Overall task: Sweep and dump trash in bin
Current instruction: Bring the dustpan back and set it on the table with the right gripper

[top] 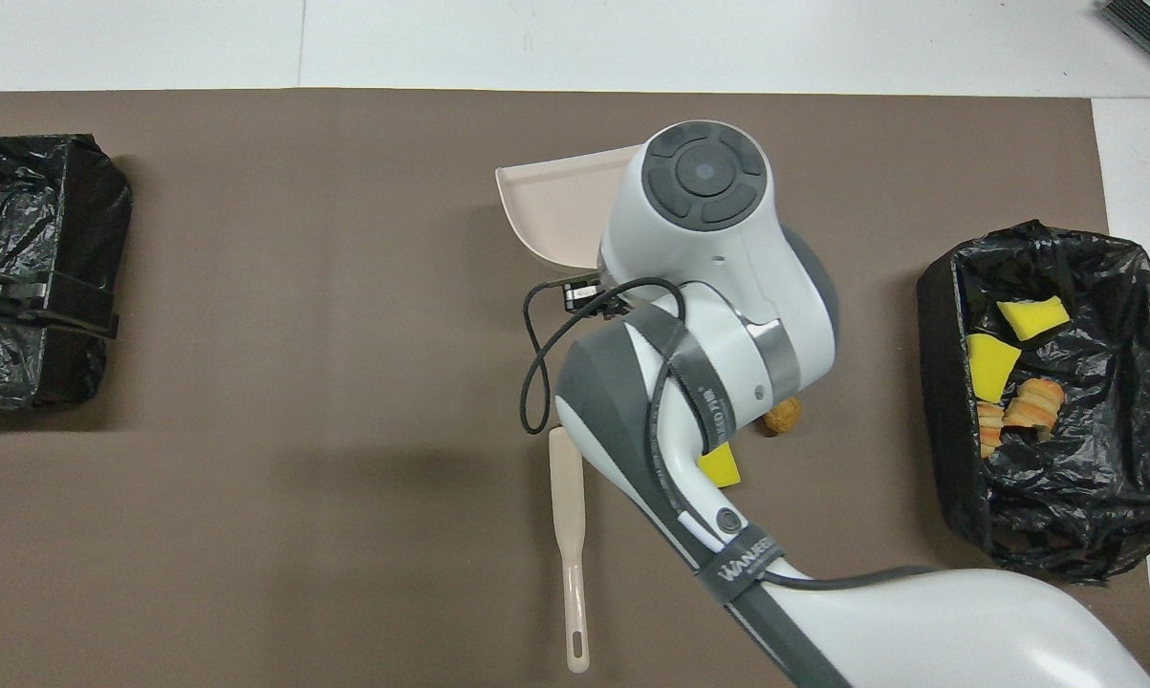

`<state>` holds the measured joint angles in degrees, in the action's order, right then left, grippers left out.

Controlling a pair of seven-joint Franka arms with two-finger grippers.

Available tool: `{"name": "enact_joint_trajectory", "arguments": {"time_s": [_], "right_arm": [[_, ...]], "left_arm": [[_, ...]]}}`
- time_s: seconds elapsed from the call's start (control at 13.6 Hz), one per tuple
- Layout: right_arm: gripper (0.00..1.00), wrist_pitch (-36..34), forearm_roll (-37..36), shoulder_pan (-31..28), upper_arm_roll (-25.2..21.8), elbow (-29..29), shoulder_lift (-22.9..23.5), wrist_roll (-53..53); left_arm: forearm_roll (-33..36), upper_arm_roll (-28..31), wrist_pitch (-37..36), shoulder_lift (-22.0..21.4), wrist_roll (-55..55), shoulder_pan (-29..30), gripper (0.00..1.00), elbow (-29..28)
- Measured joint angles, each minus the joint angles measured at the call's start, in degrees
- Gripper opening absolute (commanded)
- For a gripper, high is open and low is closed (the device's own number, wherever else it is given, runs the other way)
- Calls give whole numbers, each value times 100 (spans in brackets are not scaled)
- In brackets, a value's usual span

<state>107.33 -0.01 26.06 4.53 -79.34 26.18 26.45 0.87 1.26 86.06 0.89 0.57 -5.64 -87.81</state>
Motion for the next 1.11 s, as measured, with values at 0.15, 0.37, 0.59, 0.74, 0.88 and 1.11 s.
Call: {"name": "enact_joint_trajectory", "arguments": {"time_s": [0.15, 0.37, 0.59, 0.74, 0.88, 1.11], "right_arm": [[0, 429, 131, 251, -1, 22, 293, 680], [0, 685, 138, 462, -6, 30, 644, 893], [0, 840, 129, 456, -36, 20, 723, 893], [0, 858, 129, 455, -43, 16, 741, 893], [0, 859, 129, 455, -43, 12, 745, 893], [0, 859, 131, 455, -44, 9, 750, 893]], "left_arm": [[-1, -8, 0, -30, 0, 0, 100, 17], [-141, 15, 14, -96, -106, 3, 100, 47], [-209, 5, 26, -102, -184, 3, 100, 43], [-221, -12, 29, -71, -186, 2, 100, 34], [-227, -24, 100, -16, -186, 0, 100, 3], [-239, -113, 585, 15, -184, -31, 100, -339]]}}
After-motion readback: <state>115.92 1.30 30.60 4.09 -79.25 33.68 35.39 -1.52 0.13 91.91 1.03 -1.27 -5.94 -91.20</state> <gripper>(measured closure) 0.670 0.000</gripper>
